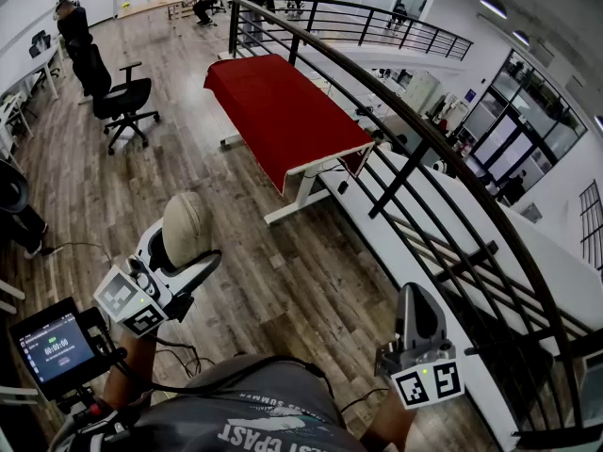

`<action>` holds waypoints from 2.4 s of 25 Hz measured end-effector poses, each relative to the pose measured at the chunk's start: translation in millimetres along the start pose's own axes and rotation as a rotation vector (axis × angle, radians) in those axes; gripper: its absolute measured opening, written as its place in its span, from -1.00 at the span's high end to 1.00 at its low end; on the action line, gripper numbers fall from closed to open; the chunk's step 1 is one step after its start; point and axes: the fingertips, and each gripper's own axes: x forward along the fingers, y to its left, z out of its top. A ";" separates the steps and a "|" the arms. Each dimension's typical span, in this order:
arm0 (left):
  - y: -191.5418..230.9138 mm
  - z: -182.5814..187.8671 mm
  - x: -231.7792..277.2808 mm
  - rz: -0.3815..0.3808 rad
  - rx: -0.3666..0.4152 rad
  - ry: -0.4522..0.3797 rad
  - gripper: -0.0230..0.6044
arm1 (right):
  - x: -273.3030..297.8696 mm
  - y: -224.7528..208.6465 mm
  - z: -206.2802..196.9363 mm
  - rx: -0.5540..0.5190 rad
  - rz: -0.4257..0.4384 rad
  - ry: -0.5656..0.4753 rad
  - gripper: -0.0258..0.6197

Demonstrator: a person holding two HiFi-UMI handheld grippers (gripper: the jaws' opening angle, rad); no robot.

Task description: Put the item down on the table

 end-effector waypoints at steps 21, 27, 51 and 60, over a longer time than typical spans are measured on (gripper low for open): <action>2.4 -6.8 -0.2 0.001 -0.005 0.002 -0.32 | -2.4 -4.2 3.1 0.071 -0.004 -0.048 0.91; -14.9 21.8 2.4 -0.026 -0.009 -0.051 -0.32 | -4.4 6.5 -0.9 0.017 0.001 -0.021 0.91; -95.4 -6.5 79.2 0.026 0.045 -0.040 -0.32 | -40.5 -97.3 -20.2 0.016 0.070 0.029 0.87; -60.5 -31.0 92.2 0.095 0.050 -0.015 -0.32 | -7.9 -120.9 -29.1 0.025 0.085 0.039 0.87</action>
